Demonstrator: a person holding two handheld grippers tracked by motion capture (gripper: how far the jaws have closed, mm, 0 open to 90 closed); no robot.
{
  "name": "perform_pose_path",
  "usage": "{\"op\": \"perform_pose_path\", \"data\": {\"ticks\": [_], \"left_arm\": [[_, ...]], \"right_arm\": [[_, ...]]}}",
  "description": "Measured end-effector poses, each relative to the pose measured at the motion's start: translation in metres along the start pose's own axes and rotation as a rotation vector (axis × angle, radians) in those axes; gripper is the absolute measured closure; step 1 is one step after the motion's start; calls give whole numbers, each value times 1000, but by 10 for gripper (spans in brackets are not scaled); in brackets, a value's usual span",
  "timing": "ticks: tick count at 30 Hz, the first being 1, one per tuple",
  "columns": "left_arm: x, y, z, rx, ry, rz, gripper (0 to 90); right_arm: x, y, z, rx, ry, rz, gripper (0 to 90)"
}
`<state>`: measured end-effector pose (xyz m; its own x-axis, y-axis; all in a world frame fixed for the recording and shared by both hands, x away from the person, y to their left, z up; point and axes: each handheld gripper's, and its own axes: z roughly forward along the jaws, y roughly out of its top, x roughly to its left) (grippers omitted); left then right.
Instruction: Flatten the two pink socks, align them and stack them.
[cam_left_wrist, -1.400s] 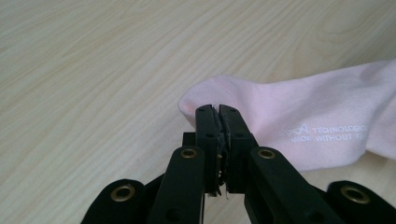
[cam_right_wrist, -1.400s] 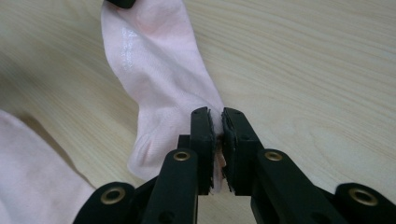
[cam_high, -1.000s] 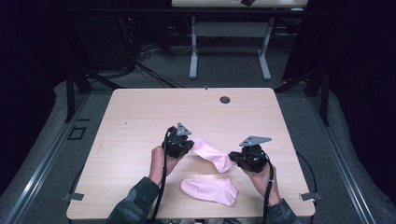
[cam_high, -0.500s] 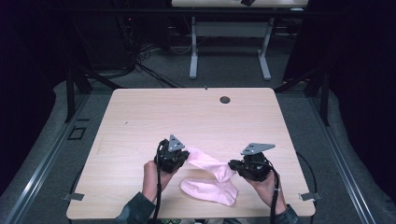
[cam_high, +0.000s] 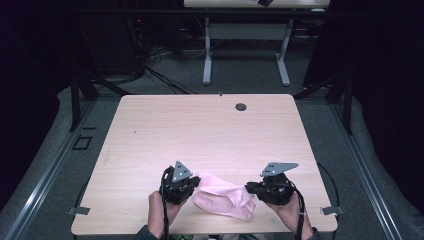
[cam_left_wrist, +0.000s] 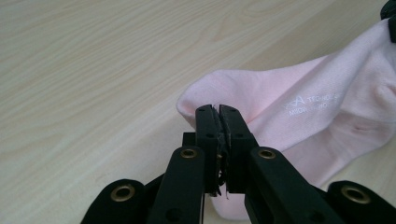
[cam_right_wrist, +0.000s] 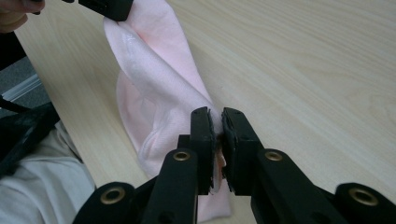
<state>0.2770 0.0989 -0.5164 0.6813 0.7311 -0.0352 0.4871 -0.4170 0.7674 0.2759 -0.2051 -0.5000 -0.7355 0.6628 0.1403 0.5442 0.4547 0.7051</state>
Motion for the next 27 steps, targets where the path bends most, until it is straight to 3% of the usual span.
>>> {"op": "perform_pose_path", "data": {"ticks": [3,6,7,9,11,12,13,14,15,16,18,20,23,25,27], "left_arm": [[-12,-9,-2,0,0,11,872],[-19,-18,2,18,-27,-4,871],[-22,-23,8,42,-33,-3,866],[-23,-28,15,75,-33,8,853],[-22,-31,19,114,-32,10,765],[-22,-31,19,114,-32,10,695],[-21,-32,19,119,-37,2,695],[-18,-31,13,115,-28,-2,547],[-18,-31,13,115,-28,-2,500],[-16,-30,10,102,-24,-14,453],[-9,-26,4,90,-17,-24,439],[-3,-22,3,79,-18,-30,419],[0,-11,10,90,-37,-21,420],[0,-9,16,105,-46,-5,442],[-2,-7,26,145,-63,22,459]], "right_arm": [[1,-7,1,34,11,3,825],[-3,-14,3,69,27,14,823],[-6,-19,9,119,40,21,816],[-9,-24,19,163,43,23,795],[-11,-30,30,205,26,19,726],[-12,-32,33,220,27,23,646],[-12,-32,33,220,27,23,646],[-15,-34,33,213,31,31,587],[-15,-34,33,213,31,31,587],[-17,-33,27,174,45,56,556],[-18,-32,24,164,45,59,554],[-24,-27,14,86,56,87,542],[-32,-19,11,37,56,115,563],[-33,-18,14,41,56,117,579],[-33,-15,26,99,70,99,613]]}}
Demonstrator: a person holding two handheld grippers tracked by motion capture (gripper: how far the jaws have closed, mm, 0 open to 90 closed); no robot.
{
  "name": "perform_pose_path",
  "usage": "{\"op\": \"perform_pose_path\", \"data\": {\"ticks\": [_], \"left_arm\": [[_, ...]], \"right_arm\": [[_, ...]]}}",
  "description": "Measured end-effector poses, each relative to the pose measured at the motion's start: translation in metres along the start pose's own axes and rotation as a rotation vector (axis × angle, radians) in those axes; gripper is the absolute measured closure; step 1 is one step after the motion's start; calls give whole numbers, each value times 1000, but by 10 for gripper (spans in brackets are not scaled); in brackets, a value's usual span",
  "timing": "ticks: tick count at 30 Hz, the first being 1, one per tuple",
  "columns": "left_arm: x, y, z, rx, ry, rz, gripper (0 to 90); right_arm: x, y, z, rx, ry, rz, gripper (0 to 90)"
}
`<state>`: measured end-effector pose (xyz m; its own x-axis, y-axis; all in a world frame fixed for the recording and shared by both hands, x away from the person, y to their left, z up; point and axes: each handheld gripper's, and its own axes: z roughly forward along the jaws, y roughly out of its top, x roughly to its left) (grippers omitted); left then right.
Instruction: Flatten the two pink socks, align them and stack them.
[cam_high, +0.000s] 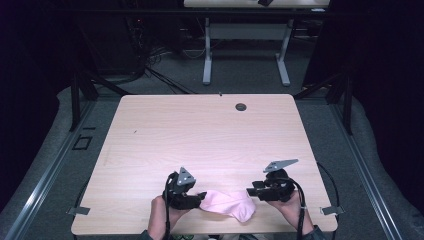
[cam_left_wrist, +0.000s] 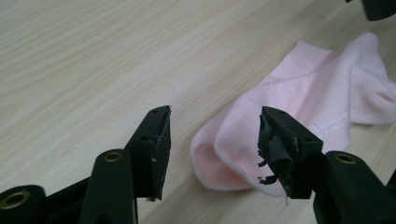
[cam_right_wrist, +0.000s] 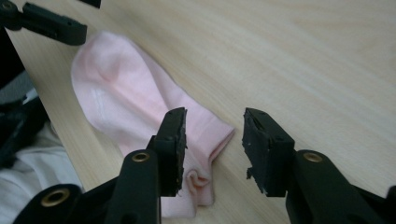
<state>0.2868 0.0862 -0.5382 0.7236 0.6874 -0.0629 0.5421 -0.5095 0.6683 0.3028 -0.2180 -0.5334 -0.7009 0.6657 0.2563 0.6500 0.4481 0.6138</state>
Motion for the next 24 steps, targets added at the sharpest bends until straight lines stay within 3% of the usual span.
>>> {"op": "perform_pose_path", "data": {"ticks": [3,7,9,14,16,20,21,24], "left_arm": [[-3,-1,11,51,-12,34,559],[-6,-4,13,70,-5,52,648],[-6,-6,14,73,-5,49,733],[-8,-9,16,74,7,57,806],[-8,-9,16,74,8,53,844],[-8,-11,18,75,17,40,863],[-8,-12,19,78,23,46,869],[-9,-13,20,79,30,47,873]], "right_arm": [[12,-3,16,110,-12,-74,626],[18,-8,16,119,-6,-89,622],[21,-11,17,141,6,-105,623],[15,-11,18,126,-5,-83,658],[15,-11,18,126,14,-87,680],[20,-13,25,175,29,-121,693],[22,-14,27,198,12,-152,703],[27,-14,29,196,5,-182,757]]}}
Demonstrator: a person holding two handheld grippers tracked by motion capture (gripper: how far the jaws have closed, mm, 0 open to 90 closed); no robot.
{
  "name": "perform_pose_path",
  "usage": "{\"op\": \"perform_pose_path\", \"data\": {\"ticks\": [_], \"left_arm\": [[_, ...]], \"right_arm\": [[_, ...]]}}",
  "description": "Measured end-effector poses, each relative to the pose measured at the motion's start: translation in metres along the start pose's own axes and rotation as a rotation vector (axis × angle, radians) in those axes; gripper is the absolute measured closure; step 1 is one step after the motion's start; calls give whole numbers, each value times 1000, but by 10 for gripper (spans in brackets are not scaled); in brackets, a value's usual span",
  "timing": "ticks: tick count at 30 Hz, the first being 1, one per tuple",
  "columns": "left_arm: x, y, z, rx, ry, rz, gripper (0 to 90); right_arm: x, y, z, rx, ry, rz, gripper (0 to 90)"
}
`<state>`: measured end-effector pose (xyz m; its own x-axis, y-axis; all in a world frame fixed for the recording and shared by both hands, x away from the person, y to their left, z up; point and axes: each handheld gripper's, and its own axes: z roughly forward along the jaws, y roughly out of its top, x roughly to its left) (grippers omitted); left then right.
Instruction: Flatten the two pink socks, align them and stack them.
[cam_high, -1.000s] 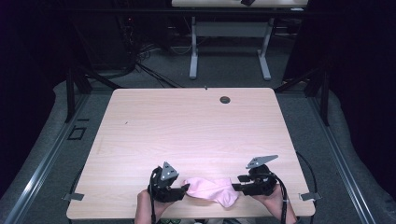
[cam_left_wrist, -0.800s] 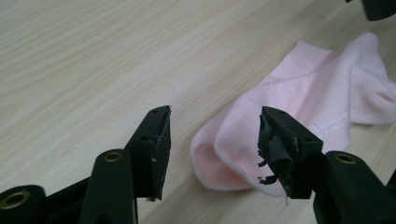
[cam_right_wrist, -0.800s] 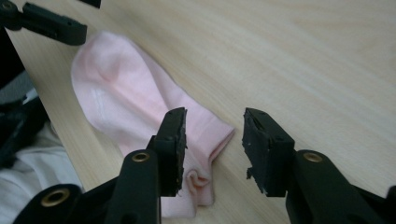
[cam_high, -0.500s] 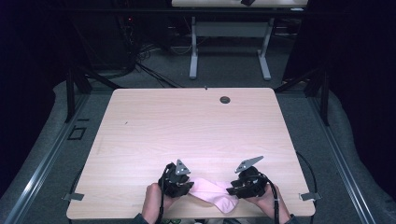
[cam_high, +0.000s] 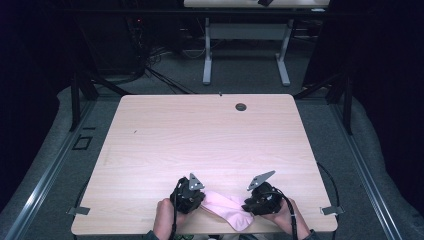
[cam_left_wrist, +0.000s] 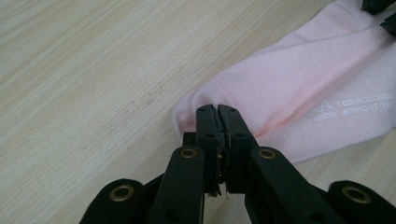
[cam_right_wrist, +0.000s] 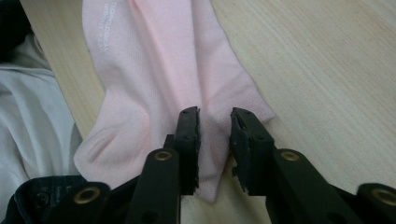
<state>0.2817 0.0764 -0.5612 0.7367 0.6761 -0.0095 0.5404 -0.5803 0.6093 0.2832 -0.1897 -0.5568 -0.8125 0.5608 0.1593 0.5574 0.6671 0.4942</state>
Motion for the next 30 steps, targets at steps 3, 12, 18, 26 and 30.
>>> {"op": "perform_pose_path", "data": {"ticks": [3,12,18,26,30], "left_arm": [[0,-1,0,-4,-1,-2,876],[0,-5,-1,-23,1,-12,877],[0,-7,-1,-28,3,-20,875],[0,-7,-1,-30,8,-21,875],[0,-8,-1,-32,8,-22,875]], "right_arm": [[2,0,0,1,2,-20,818],[5,1,-9,-40,-36,-1,820],[8,-2,-13,-83,-43,-23,765],[3,-3,0,-32,22,-80,841],[7,-4,0,-24,8,-106,878]]}}
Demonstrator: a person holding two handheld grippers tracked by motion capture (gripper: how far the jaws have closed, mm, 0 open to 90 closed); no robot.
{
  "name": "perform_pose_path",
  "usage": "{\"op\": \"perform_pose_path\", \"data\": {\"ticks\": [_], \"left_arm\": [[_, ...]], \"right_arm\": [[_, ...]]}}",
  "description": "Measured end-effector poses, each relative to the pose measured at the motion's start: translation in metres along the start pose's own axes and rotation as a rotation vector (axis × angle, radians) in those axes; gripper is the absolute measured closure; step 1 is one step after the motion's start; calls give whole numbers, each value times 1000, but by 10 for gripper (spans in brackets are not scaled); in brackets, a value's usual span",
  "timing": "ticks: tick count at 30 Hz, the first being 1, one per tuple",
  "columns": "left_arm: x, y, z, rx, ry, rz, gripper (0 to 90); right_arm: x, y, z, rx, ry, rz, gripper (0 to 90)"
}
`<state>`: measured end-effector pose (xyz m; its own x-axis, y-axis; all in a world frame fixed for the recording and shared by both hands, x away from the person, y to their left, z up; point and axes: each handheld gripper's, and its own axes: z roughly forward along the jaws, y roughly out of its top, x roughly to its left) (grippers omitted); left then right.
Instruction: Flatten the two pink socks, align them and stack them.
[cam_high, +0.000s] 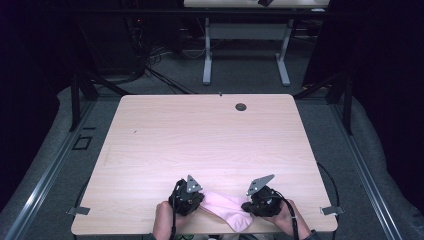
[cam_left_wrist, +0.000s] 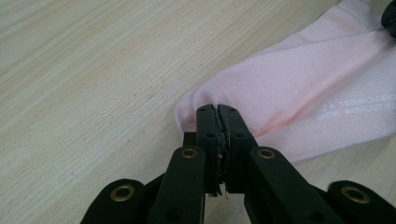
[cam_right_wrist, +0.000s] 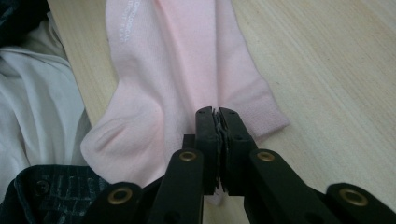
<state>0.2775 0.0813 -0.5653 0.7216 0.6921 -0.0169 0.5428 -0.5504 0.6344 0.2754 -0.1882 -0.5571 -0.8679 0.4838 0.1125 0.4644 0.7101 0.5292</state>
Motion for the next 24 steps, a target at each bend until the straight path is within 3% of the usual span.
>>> {"op": "perform_pose_path", "data": {"ticks": [8,12,17,18,20,24], "left_arm": [[0,0,0,-3,-5,-6,875],[0,-1,0,-9,-7,-9,875],[-1,-2,0,-9,0,-6,875],[-1,-2,0,-12,1,-6,874],[-1,-3,-1,-19,7,-7,873],[-1,-2,-2,-25,7,-13,814]], "right_arm": [[3,2,-15,-47,-32,18,892],[-4,9,-21,-76,-70,23,891],[-15,19,-11,-47,-121,10,889],[-20,21,-3,-46,-159,1,888],[-25,21,2,-68,-157,28,887],[-24,18,8,-80,-163,28,852]]}}
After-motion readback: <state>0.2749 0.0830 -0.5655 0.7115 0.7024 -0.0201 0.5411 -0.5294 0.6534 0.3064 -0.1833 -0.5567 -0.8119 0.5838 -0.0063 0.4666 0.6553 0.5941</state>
